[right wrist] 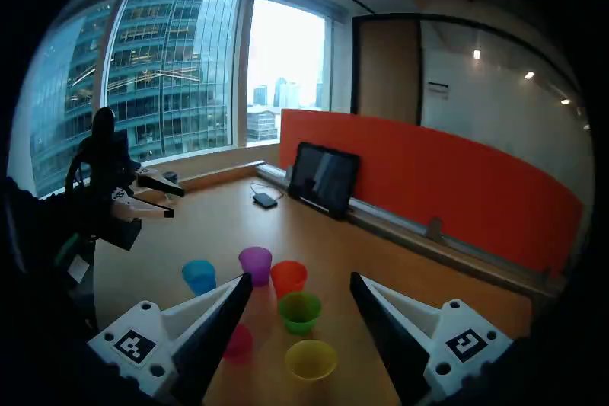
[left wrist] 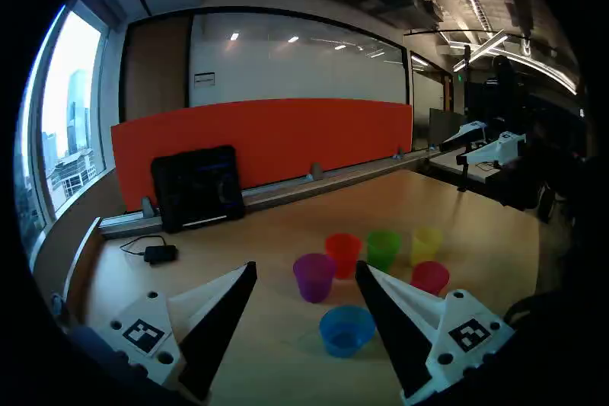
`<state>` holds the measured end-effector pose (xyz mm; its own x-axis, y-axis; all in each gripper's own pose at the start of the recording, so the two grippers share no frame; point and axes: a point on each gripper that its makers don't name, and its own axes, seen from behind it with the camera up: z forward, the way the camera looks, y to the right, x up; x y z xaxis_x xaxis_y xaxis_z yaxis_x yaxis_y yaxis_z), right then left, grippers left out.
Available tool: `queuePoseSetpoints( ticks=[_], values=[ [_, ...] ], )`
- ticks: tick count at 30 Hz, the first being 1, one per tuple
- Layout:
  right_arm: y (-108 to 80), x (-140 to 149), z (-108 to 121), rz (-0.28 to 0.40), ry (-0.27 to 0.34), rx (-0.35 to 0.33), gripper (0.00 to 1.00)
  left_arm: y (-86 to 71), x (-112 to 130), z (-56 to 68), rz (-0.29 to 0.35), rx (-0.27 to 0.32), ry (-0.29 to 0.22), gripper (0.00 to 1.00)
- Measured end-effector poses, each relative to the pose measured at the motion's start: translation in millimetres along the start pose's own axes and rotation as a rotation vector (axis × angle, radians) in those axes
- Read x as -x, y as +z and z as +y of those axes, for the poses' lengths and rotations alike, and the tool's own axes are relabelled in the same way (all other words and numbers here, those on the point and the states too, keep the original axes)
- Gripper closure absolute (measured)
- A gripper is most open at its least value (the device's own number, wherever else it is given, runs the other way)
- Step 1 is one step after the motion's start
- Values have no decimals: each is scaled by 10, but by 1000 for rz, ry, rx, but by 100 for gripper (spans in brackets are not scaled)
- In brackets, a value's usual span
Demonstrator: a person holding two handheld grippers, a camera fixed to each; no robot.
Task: Pour water
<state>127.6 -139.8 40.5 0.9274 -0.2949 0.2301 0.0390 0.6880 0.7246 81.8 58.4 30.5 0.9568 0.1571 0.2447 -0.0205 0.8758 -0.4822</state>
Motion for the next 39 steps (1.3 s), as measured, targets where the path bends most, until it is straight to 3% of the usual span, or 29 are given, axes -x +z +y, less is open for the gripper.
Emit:
queuePoseSetpoints(
  ticks=[18,39],
  values=[
    [310,315,108,-105,-2,-38,0,130,502,120,-88,22,24,3],
    [654,647,167,-191,-18,-70,0,218,984,426,-192,85,57,3]
  ],
)
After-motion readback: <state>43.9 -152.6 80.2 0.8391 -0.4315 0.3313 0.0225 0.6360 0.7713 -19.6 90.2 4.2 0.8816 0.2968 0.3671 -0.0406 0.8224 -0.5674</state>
